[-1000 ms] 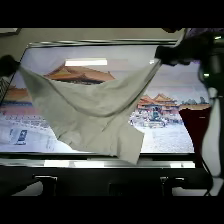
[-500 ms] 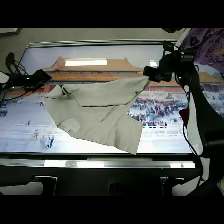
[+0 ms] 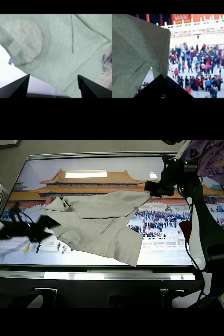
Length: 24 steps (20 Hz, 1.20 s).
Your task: Fold the clothes and pants, and hang the long-sleeved shirts on hangers.
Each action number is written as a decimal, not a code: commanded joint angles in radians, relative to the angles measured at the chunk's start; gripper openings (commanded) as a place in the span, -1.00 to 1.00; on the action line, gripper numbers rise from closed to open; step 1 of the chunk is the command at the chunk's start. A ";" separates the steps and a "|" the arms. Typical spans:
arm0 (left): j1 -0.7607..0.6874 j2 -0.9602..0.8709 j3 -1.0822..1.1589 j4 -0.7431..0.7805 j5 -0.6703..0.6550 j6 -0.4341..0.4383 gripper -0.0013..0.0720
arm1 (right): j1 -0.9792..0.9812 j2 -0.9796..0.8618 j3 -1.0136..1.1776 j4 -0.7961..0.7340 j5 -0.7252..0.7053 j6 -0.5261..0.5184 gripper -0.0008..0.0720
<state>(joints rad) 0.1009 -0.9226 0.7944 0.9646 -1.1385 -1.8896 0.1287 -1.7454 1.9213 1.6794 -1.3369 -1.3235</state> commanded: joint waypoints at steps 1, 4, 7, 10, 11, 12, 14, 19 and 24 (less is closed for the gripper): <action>-0.226 0.203 -0.374 -0.159 0.202 -0.173 0.90 | 0.001 0.002 0.000 -0.001 -0.039 0.000 -0.89; -0.466 0.217 -0.506 -0.215 0.431 -0.265 0.88 | 0.000 0.002 0.000 -0.001 -0.060 0.000 -0.89; -0.653 0.146 -0.509 -0.237 0.630 -0.315 0.87 | 0.001 0.002 0.000 -0.001 -0.088 0.000 -0.89; -0.768 0.030 -0.501 -0.297 0.759 -0.313 0.86 | 0.000 0.002 0.000 -0.001 -0.103 0.000 -0.89; -0.788 -0.011 -0.484 -0.296 0.783 -0.309 0.86 | 0.001 0.002 0.000 -0.001 -0.106 0.000 -0.89; -0.798 -0.048 -0.460 -0.296 0.797 -0.308 0.86 | 0.000 0.002 0.000 -0.001 -0.107 0.000 -0.89; -0.800 -0.125 -0.394 -0.296 0.800 -0.256 0.86 | 0.001 0.002 0.000 -0.001 -0.111 0.000 -0.89; -0.800 -0.276 -0.267 -0.296 0.787 -0.193 0.75 | 0.000 0.002 0.000 -0.001 -0.115 -0.002 -0.89; -0.800 -0.351 -0.227 -0.296 0.704 -0.148 0.40 | 0.000 0.002 0.000 -0.001 -0.133 -0.042 -0.89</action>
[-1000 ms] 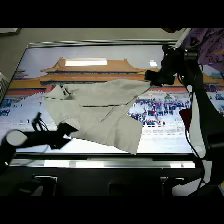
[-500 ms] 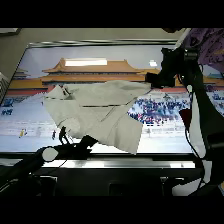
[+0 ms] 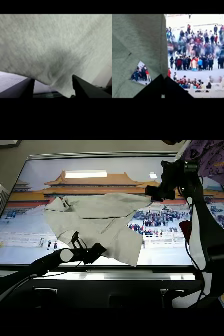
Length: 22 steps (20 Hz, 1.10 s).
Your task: Fold the clothes and pants, and hang the long-sleeved shirts on hangers.
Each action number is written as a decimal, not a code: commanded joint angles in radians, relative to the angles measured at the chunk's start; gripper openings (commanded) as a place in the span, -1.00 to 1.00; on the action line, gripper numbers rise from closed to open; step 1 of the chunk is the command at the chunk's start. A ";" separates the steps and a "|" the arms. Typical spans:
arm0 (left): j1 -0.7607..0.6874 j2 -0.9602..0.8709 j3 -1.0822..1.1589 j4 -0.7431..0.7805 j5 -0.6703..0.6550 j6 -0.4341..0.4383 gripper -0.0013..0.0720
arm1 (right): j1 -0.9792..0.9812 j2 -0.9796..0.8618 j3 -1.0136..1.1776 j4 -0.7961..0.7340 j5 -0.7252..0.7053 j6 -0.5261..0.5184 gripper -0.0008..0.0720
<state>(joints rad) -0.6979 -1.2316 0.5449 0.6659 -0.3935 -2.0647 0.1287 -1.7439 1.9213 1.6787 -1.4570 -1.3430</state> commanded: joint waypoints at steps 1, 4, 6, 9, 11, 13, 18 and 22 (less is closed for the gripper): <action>-0.002 -0.044 0.023 0.002 -0.040 0.026 0.40 | 0.000 0.001 0.000 0.000 -0.017 -0.024 -0.89; -0.001 -0.043 0.024 0.002 -0.043 0.024 -0.92 | 0.001 0.001 0.000 0.000 -0.023 -0.023 -0.89; 0.018 -0.032 0.053 0.003 -0.060 0.081 -0.92 | 0.001 0.003 0.000 0.000 -0.035 -0.023 -0.89; 0.171 0.037 0.206 0.086 -0.211 0.236 -0.93 | 0.000 0.039 0.000 -0.044 0.003 -0.025 -0.89; 0.339 0.094 0.410 0.270 -0.417 0.233 -0.93 | 0.000 0.094 0.000 -0.146 0.061 0.014 -0.89; 0.494 0.140 0.683 0.433 -0.619 0.251 -0.93 | 0.000 0.174 0.001 -0.283 0.110 0.093 -0.89; 0.750 0.206 1.347 0.491 -0.802 0.409 -0.92 | 0.000 0.457 0.001 -0.420 0.123 0.111 -0.89; 0.839 0.322 1.505 0.491 -0.817 0.408 -0.92 | 0.000 0.724 0.000 -0.418 0.061 0.105 -0.89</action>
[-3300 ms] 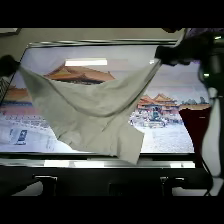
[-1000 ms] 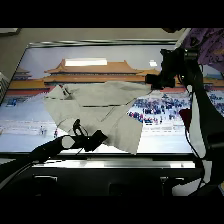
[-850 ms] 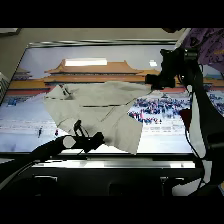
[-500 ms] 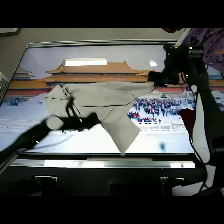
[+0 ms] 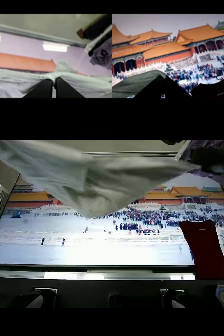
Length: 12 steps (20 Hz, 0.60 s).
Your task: Fold the clothes and pants, and hang the long-sleeved shirts on hangers.
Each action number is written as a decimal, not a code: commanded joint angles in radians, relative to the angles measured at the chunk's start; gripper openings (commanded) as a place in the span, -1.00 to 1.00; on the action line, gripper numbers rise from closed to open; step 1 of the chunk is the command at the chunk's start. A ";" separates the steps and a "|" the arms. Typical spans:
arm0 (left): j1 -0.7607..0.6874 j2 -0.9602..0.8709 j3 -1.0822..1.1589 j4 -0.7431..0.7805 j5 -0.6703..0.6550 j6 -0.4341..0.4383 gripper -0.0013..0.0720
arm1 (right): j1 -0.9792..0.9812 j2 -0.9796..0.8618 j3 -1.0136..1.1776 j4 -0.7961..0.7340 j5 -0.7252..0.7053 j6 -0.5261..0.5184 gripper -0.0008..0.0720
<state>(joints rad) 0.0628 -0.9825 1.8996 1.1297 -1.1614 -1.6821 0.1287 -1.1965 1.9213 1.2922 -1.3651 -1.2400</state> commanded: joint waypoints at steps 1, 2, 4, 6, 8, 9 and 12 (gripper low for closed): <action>0.088 0.111 0.148 0.032 -0.057 0.025 -0.92 | 0.000 0.239 0.000 -0.023 -0.031 0.003 -0.89; 0.093 0.145 0.148 0.035 -0.064 0.025 -0.92 | 0.000 0.299 0.000 -0.013 -0.022 0.003 -0.89; 0.093 0.197 0.147 0.060 -0.061 0.024 -0.92 | 0.000 0.387 0.000 -0.012 -0.014 0.007 -0.89; 0.093 0.219 0.147 0.103 -0.062 -0.016 -0.92 | 0.000 0.426 0.000 -0.013 -0.013 0.007 -0.89; 0.093 0.206 0.125 0.114 -0.060 -0.039 -0.92 | 0.000 0.412 0.000 -0.011 -0.010 0.023 -0.89; 0.093 0.193 0.094 0.113 -0.060 -0.040 -0.92 | 0.000 0.386 0.000 -0.009 -0.002 0.026 -0.89; 0.092 0.098 -0.038 0.113 -0.061 -0.046 -0.92 | 0.000 0.237 0.000 0.003 0.015 0.030 -0.89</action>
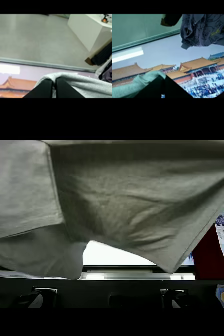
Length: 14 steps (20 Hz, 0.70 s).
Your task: Fold the clothes and pants, and hang the long-sleeved shirts on hangers.
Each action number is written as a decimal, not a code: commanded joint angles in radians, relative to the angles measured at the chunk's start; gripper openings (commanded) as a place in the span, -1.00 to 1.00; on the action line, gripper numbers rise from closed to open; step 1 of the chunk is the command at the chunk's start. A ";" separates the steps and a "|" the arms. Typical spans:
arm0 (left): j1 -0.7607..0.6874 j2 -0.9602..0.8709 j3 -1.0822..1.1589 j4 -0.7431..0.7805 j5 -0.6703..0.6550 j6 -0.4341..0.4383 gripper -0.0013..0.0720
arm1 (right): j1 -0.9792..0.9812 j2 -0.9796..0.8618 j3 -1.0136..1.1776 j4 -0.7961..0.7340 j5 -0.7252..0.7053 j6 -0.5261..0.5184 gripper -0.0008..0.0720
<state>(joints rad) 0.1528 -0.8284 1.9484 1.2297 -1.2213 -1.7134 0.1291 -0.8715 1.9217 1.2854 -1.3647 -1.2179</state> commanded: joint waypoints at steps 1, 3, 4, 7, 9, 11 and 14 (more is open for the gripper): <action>0.002 -0.104 -0.128 0.013 -0.002 -0.011 -0.92 | 0.000 -0.156 0.000 0.038 0.015 0.008 -0.89; 0.001 -0.235 -0.203 0.014 0.005 0.049 -0.92 | 0.000 -0.325 0.000 0.110 0.016 0.007 -0.89; 0.002 -0.317 -0.235 0.014 0.017 0.074 -0.92 | 0.000 -0.423 0.000 0.137 0.023 0.007 -0.89; 0.002 -0.575 -0.278 0.013 0.087 0.102 -0.92 | 0.001 -0.710 0.000 0.187 0.099 0.007 -0.89; -0.002 -0.735 -0.278 0.009 0.156 0.101 -0.92 | 0.001 -0.869 0.000 0.231 0.189 0.007 -0.89; -0.013 -0.859 -0.278 -0.016 0.227 0.098 -0.92 | 0.001 -0.987 0.000 0.287 0.262 0.008 -0.89; -0.024 -0.963 -0.278 -0.101 0.273 0.098 -0.92 | 0.001 -1.080 0.000 0.344 0.285 0.011 -0.89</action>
<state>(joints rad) 0.1387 -1.6615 1.6764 1.1969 -1.0153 -1.6188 0.1295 -1.8301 1.9205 1.5539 -1.1389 -1.2102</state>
